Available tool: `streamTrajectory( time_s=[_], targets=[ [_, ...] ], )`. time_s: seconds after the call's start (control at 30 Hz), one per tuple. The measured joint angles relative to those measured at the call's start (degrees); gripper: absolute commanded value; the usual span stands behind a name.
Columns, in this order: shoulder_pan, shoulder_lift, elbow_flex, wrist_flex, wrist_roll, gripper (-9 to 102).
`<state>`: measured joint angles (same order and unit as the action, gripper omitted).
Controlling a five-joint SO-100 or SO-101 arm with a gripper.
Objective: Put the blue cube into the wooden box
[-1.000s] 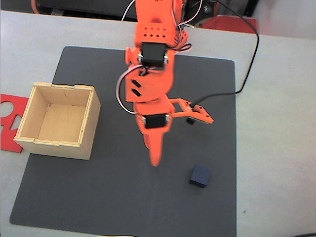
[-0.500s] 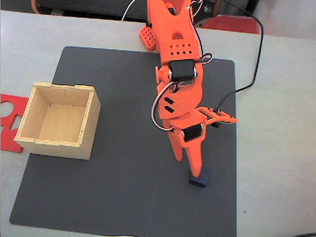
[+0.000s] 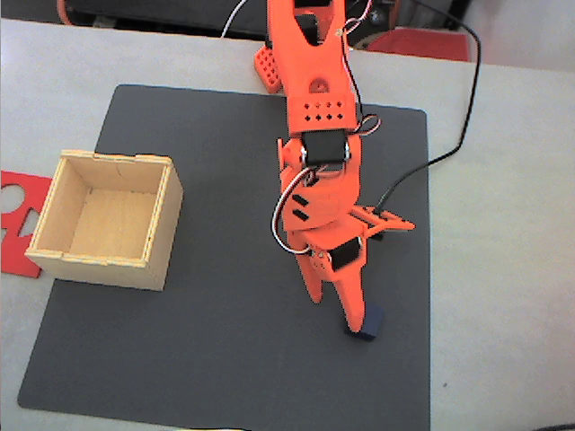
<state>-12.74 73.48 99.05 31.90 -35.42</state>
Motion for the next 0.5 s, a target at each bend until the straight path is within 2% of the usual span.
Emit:
streamTrajectory(
  time_s=[0.23, 0.4, 0.5],
  targets=[
    [0.0, -1.0, -0.1, -2.0, -0.3, 33],
    [-0.9, -1.0, -2.4, -2.0, -6.0, 33],
    [-1.4, -2.6, -7.7, 2.5, -9.5, 34]
  ],
)
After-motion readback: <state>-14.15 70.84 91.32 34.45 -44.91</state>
